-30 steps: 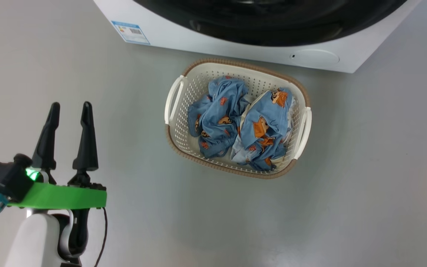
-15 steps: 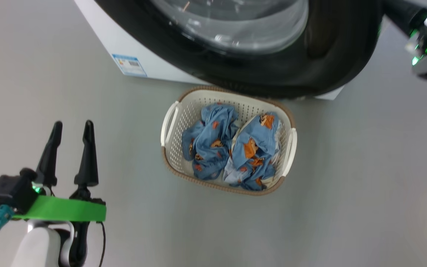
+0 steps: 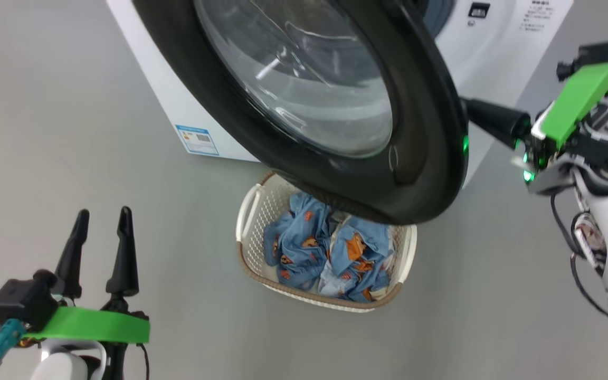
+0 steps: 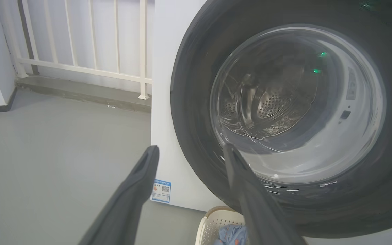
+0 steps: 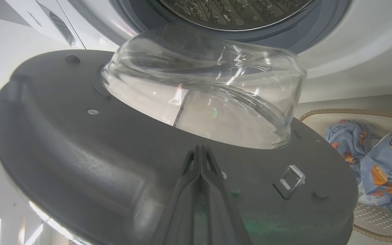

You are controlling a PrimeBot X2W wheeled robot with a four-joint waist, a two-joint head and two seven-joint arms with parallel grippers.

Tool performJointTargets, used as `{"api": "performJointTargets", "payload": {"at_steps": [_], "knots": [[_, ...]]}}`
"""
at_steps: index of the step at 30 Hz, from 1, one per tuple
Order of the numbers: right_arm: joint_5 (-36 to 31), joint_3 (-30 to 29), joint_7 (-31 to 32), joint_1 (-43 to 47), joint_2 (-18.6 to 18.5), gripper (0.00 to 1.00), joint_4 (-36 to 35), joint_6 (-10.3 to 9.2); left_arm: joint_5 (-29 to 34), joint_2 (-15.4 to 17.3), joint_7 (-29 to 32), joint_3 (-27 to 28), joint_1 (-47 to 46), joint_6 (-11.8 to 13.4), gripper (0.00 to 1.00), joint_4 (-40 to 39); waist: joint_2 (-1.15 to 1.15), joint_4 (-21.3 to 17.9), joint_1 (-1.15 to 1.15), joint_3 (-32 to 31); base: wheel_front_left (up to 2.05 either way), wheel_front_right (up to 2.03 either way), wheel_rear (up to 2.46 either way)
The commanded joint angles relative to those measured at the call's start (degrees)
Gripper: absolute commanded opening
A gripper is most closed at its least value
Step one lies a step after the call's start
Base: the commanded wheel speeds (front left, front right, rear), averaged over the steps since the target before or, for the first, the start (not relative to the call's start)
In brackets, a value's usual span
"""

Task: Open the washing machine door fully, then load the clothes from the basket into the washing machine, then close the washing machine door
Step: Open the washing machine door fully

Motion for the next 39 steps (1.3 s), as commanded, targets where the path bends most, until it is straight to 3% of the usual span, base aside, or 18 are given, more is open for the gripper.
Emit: {"api": "performJointTargets", "payload": {"at_steps": [1, 12, 39], "knots": [[0.78, 0.65, 0.83, 2.53, 0.58, 0.00, -2.82, 0.50, 0.67, 1.09, -0.37, 2.42, 0.43, -0.12, 1.00, -0.71, 0.00, 1.77, 0.01, -1.99, 0.00, 0.00, 0.00], [2.81, 1.80, 3.31, 12.63, 1.80, 0.00, -9.82, 0.50, 1.43, 0.24, -0.37, 2.67, 2.12, -0.12, 1.00, 0.41, 0.00, 6.28, 0.01, -5.98, 0.00, 0.00, 0.00], [4.53, 4.99, 6.39, 22.15, 5.69, 0.00, -18.35, 0.50, 2.34, 0.00, -0.37, 1.46, 3.07, -0.12, 1.00, 2.22, 0.00, 16.65, 0.01, -9.21, 0.00, 0.00, 0.00]]}}
